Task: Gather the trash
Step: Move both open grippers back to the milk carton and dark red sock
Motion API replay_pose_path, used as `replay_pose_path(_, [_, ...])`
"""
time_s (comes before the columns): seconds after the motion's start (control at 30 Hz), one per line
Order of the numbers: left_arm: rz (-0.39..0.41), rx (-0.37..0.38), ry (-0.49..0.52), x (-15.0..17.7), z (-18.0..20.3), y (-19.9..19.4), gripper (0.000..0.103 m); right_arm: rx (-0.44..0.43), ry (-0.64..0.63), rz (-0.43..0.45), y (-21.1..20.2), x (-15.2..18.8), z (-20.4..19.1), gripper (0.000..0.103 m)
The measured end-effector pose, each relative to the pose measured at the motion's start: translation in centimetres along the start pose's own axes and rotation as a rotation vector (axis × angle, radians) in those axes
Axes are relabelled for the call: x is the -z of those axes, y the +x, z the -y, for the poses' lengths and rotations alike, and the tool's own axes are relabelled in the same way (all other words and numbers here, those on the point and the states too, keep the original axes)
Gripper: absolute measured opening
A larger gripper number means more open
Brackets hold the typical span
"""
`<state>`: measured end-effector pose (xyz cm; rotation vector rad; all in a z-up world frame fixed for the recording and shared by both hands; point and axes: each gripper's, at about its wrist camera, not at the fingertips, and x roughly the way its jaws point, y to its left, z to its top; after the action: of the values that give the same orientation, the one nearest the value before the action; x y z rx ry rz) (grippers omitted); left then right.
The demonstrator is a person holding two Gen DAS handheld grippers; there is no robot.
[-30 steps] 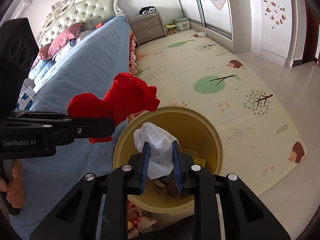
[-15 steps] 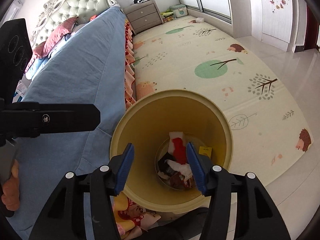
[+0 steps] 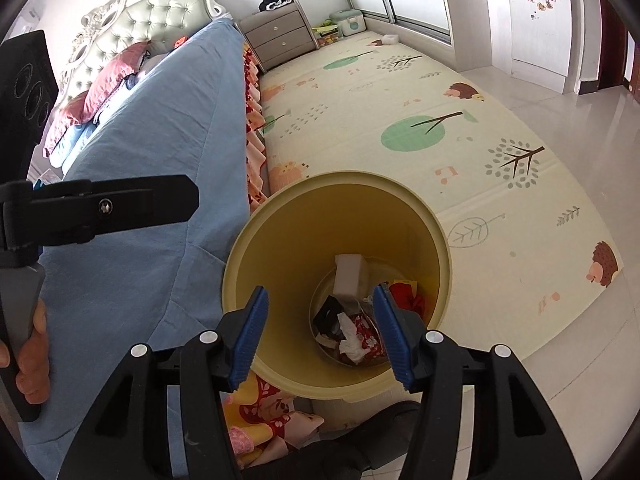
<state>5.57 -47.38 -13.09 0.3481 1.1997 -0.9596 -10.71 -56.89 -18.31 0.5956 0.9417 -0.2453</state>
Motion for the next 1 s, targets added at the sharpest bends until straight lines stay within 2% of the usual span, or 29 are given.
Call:
replay_pose_path(0.17, [0.051, 0.005, 0.014, 0.4, 0.6, -1.6, 0.092, -0.014, 0.009, 0.028, -1.3, -0.1, -0.6, 0.054])
replay_pose_path(0.37, [0.165, -0.016, 0.076, 1.8, 2.4, -6.2, 0.092, -0.03, -0.049, 0.067, -3.7, -0.5, -2.8, 0.054])
replay_pose_path(0.47, [0.199, -0.017, 0.069, 3.1, 2.0, -8.4, 0.092, -0.04, -0.09, 0.073, -4.8, -1.0, -4.2, 0.054])
replay_pose_path(0.57, [0.228, -0.002, 0.037, 5.0, 0.6, -10.6, 0.092, -0.049, -0.144, 0.091, -6.0, -1.2, -6.4, 0.054])
replay_pose_path(0.67, [0.261, -0.033, 0.026, 7.2, -0.9, -13.0, 0.092, -0.082, -0.206, 0.107, -7.3, -1.2, -8.9, 0.055])
replay_pose_path(1.0, [0.345, -0.193, -0.113, 13.7, -9.5, -21.1, 0.093, -0.179, -0.394, 0.15, -9.1, -0.7, -19.7, 0.057])
